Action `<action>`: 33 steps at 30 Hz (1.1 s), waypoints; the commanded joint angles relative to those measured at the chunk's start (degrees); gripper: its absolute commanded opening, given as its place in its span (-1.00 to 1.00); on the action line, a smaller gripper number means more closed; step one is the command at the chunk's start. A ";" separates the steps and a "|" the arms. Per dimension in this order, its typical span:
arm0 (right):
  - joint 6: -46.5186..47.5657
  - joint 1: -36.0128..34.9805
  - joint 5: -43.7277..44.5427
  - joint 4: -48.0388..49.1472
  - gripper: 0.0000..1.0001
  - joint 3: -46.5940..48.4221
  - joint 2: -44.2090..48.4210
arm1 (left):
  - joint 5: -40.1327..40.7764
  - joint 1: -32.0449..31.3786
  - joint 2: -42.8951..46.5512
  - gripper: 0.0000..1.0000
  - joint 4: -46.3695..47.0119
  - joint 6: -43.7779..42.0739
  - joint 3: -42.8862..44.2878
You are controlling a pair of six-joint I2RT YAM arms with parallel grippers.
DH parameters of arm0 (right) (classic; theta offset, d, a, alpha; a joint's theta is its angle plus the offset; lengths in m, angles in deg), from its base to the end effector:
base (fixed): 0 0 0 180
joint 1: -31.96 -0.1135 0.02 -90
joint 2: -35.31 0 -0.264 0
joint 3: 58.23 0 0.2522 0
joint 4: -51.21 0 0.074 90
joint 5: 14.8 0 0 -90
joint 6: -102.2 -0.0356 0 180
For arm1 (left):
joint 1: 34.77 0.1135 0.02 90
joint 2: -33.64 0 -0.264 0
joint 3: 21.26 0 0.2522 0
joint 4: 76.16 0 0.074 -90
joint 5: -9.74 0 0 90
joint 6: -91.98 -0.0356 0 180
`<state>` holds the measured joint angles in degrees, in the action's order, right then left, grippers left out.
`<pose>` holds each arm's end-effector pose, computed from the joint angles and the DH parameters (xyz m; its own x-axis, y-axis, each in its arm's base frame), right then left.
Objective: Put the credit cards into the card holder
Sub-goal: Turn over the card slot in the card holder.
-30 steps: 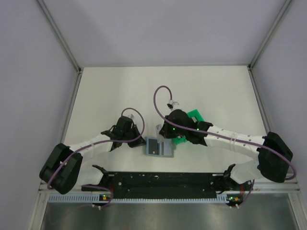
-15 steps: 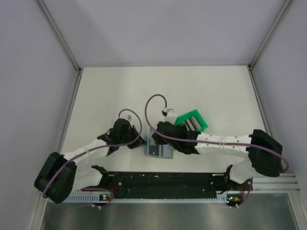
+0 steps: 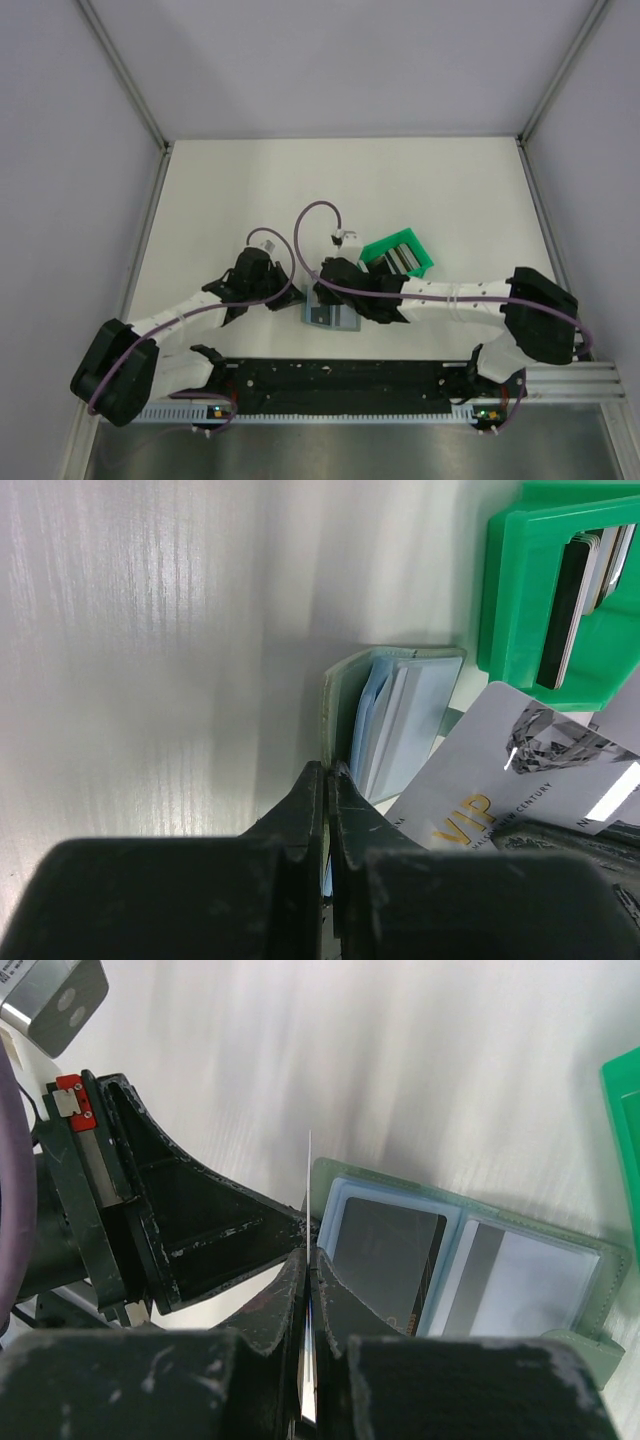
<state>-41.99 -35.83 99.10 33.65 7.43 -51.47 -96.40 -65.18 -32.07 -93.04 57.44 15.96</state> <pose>0.1357 0.2941 0.2196 -0.7277 0.1792 -0.6621 -0.2337 0.8427 0.4849 0.1753 -0.1144 0.1568 -0.8872 -0.3967 -0.2354 -0.1344 0.7104 -0.6909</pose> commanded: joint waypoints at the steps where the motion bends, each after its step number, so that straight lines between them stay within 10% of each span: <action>1: -0.39 -0.59 1.06 1.42 -1.00 3.29 -0.84 | -1.00 0.09 1.20 -1.00 2.32 0.26 -0.35; 33: 1.11 -0.59 0.97 -2.53 -1.00 5.14 -3.83 | -1.00 0.09 1.11 -1.00 2.32 0.17 -0.44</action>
<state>-41.84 -35.83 99.03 31.79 9.66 -54.99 -96.93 -65.18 -32.07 -92.93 57.53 15.79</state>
